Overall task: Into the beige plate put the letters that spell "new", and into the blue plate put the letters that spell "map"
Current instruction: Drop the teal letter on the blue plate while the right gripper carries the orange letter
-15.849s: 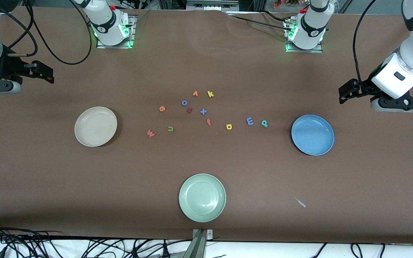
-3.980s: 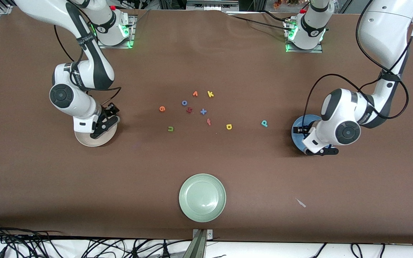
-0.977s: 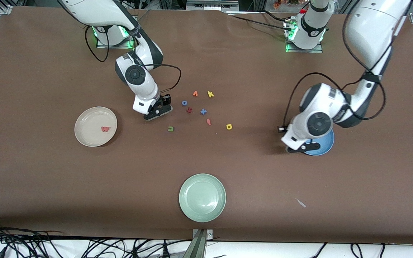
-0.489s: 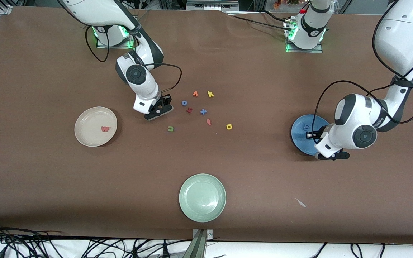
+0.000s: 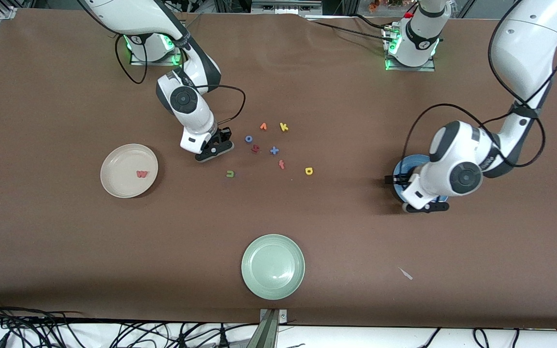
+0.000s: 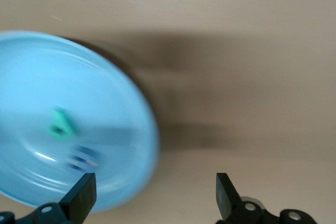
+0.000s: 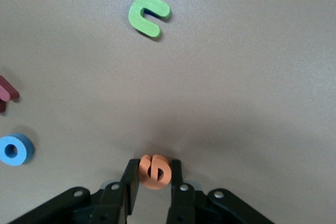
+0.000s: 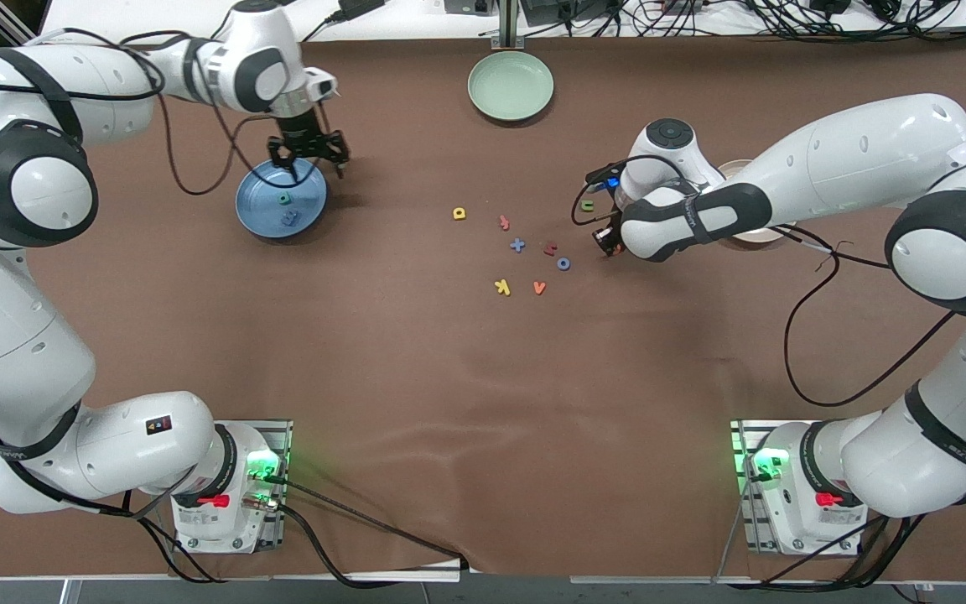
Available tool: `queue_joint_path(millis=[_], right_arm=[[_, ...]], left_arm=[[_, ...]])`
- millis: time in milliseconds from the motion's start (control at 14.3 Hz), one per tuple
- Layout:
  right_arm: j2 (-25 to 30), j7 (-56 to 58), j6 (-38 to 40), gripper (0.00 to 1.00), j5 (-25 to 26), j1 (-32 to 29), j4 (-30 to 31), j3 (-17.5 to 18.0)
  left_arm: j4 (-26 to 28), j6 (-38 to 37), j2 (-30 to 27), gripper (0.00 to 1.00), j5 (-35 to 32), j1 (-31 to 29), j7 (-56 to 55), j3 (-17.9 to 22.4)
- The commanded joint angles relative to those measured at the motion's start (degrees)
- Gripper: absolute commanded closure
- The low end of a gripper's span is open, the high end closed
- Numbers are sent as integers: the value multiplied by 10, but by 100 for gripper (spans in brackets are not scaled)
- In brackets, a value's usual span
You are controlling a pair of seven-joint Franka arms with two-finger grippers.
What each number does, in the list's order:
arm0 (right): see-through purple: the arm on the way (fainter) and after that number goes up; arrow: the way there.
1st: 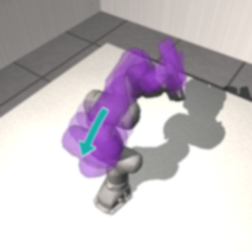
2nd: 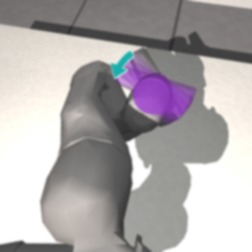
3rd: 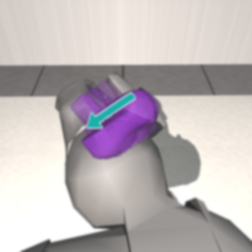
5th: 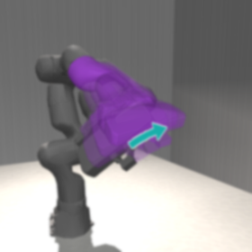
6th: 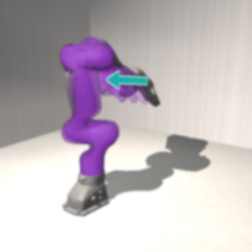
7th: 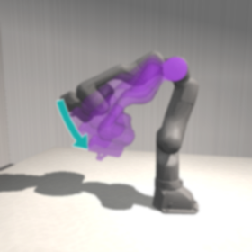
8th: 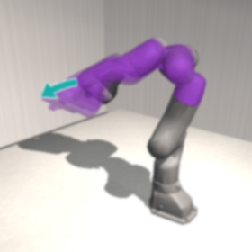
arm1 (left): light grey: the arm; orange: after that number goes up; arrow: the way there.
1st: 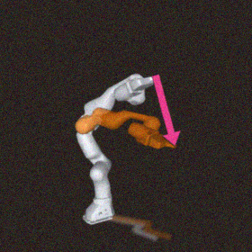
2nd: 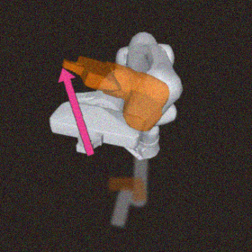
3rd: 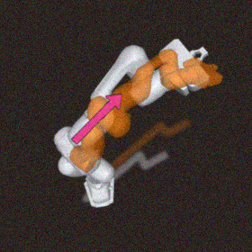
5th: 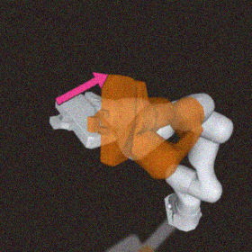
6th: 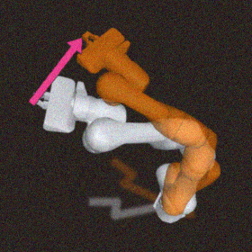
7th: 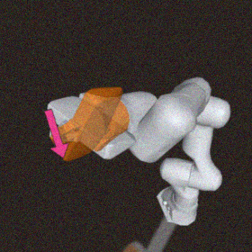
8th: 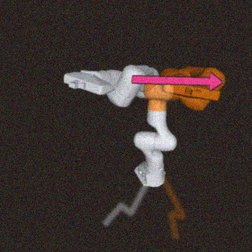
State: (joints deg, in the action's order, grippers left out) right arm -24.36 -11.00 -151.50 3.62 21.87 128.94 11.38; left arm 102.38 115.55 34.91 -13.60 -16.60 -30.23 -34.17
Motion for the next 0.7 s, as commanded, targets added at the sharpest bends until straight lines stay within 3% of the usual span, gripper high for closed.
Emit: queue_joint_path(millis=[0,140,349,628], right_arm=[[-17,-7,30,84,10,5,-37,-3],[-10,-3,103,84,13,4,-75,-13],[0,27,146,84,45,4,-93,-36],[14,150,157,84,53,4,-93,-92]], left_arm=[[-2,-9,-5,0,-5,46,-120,-24],[-23,-2,7,0,-6,106,-190,-20],[-81,6,57,0,-13,185,-247,-18],[-104,78,82,0,-13,269,-239,40]])
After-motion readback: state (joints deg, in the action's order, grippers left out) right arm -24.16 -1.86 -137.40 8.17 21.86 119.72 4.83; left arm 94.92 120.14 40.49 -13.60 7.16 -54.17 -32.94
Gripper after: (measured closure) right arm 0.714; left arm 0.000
